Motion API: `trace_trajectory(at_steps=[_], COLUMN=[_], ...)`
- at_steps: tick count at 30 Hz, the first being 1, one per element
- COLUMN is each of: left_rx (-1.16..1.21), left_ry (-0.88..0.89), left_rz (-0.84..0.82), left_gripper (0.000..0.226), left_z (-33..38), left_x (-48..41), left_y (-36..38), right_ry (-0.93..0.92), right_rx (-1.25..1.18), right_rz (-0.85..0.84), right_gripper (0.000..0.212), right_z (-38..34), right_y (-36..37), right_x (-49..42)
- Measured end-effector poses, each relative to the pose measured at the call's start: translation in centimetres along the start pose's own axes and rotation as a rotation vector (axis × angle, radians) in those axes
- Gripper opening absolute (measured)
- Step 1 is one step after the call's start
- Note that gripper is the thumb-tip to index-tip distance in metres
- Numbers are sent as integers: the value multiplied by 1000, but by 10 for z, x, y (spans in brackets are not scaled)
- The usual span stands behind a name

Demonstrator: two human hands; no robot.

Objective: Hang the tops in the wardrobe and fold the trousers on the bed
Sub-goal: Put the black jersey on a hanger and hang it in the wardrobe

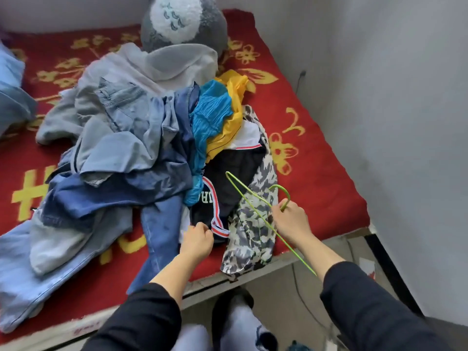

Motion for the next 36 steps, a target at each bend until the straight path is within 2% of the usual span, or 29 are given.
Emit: trace_trajectory(at_steps=[8, 13, 15, 17, 19, 21, 22, 25, 26, 27, 29, 30, 33, 36], left_rx=[82, 106, 179, 295, 466, 632, 700, 798, 804, 795, 788, 798, 836, 886], left_ry=[-194, -301, -373, -427, -425, -416, -407, -331, -305, -287, -278, -285, -329, -339], left_rz=[-36, 8, 11, -15, -39, -94, -130, -243, -285, -329, -400, -416, -332, -213], left_gripper=[28, 53, 61, 48, 16, 17, 16, 8, 7, 7, 8, 8, 9, 23], left_z=[16, 2, -1, -1, 0, 5, 9, 27, 32, 34, 34, 34, 39, 56], left_x=[-96, -141, -151, -156, -162, -166, -168, -168, -167, -167, -168, -169, -176, -185], left_y=[49, 70, 77, 81, 79, 70, 64, 41, 33, 26, 16, 13, 5, 0], right_ry=[-60, -113, -125, -156, -195, -158, -106, 33, 41, 46, 36, 22, -47, -122], right_rx=[-104, -99, -79, -118, -120, -48, -15, 19, 40, 39, -18, -54, -77, -113], right_rz=[43, -74, -122, -190, -277, -373, -430, -577, -583, -575, -504, -472, -459, -585], right_gripper=[26, 17, 34, 46, 45, 33, 36, 83, 86, 74, 25, 13, 39, 41], right_z=[9, 26, 32, 34, 35, 32, 29, 17, 14, 12, 6, 3, -3, -10], right_y=[14, 38, 52, 65, 82, 99, 109, 132, 140, 147, 153, 151, 140, 119], right_x=[-98, -137, -145, -147, -147, -147, -145, -138, -137, -137, -135, -134, -131, -122])
Point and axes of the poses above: each hand's wrist, its own x-axis away from the middle knuckle, its own y-axis out of the palm, z = x × y, the point moved 1 cm from there along -x, towards the middle knuckle, and after that the axes turned 8 degrees about y, right-handed, at the moved point
